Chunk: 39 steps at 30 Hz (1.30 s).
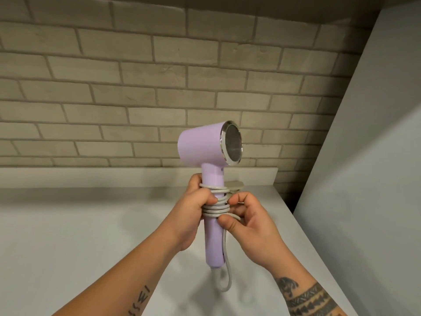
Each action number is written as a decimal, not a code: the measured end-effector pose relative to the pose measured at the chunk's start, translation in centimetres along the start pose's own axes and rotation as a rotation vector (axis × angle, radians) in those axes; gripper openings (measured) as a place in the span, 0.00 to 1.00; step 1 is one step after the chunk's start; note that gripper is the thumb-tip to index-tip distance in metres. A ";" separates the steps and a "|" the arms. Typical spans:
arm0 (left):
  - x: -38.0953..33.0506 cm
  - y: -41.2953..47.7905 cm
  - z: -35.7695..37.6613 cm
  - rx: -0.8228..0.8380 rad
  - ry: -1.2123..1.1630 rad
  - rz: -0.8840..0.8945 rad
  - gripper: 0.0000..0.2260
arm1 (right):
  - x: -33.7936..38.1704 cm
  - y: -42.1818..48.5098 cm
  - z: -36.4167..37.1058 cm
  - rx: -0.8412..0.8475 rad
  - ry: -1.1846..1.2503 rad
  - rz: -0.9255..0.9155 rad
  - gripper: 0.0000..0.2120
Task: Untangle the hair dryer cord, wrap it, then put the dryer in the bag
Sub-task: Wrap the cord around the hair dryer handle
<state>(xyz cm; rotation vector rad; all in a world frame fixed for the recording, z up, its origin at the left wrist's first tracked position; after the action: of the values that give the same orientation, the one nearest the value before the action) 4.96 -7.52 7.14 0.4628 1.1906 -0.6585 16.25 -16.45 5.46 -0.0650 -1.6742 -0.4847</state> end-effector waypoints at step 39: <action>0.8 0.8 0.3 -0.011 0.021 -0.032 0.23 | 0.7 0.4 -1.1 0.074 -0.327 0.047 0.22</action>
<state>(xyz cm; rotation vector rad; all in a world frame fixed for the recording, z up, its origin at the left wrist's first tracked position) 5.95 -7.29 6.44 0.4431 1.2233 -0.6758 17.27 -16.62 6.29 -0.1349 -2.0048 -0.3904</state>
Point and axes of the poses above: each hand's wrist, its own y-axis towards the middle knuckle, its own z-axis out of the palm, x = y × z, the point moved 4 cm from there along y, towards the middle knuckle, and after that the axes turned 3 degrees about -z, right-handed, at the moved point
